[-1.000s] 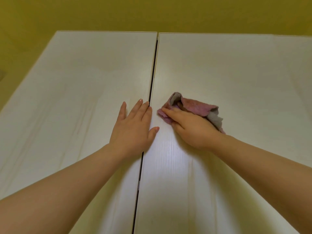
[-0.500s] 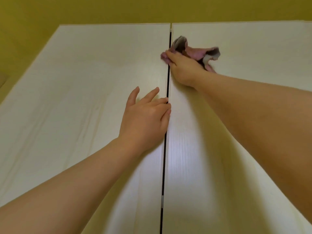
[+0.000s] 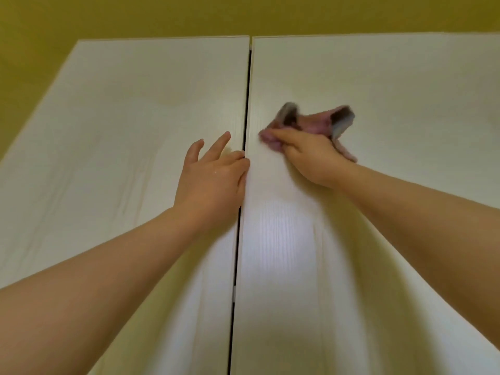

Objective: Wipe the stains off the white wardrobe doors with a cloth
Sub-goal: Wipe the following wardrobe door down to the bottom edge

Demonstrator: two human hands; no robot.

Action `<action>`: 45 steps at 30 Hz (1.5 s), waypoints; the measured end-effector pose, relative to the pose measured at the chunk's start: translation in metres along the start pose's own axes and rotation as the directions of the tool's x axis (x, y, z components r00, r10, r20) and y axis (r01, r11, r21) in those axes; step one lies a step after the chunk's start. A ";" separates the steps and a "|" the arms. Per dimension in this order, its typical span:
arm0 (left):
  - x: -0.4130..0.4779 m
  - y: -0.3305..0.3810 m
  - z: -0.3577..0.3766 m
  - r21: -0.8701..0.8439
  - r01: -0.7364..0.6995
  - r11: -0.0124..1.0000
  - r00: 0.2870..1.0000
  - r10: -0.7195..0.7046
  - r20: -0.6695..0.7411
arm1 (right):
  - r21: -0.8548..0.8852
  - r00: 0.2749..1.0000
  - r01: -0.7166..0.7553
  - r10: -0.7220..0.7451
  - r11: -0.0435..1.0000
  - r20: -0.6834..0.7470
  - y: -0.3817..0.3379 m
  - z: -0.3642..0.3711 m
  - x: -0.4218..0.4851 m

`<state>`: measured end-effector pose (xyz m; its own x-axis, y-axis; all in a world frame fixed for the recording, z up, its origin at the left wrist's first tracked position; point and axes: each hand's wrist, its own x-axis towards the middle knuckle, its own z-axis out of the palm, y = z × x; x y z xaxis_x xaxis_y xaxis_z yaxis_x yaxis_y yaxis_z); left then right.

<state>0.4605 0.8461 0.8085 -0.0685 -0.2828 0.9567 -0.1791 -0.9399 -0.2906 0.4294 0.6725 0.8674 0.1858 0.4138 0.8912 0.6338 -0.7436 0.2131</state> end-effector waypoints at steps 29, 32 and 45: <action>-0.025 0.071 0.000 -0.099 0.096 0.990 0.986 -0.081 0.148 | -0.101 0.988 0.030 -0.015 0.994 0.152 0.026 -0.007 -0.117; -0.032 0.077 -0.004 -0.101 0.082 0.992 0.985 -0.065 0.157 | -0.112 0.991 -0.123 0.115 0.986 -0.076 0.028 -0.011 -0.101; -0.045 0.086 -0.002 -0.088 0.096 0.991 0.962 -0.070 0.266 | -0.356 0.991 0.126 -0.103 0.926 0.082 0.029 0.020 -0.152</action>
<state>0.4461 0.7782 0.7403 0.2074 -0.2571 0.9439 -0.2708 -0.9422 -0.1972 0.4343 0.5987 0.7304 0.1805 0.5298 0.8287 0.3432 -0.8235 0.4517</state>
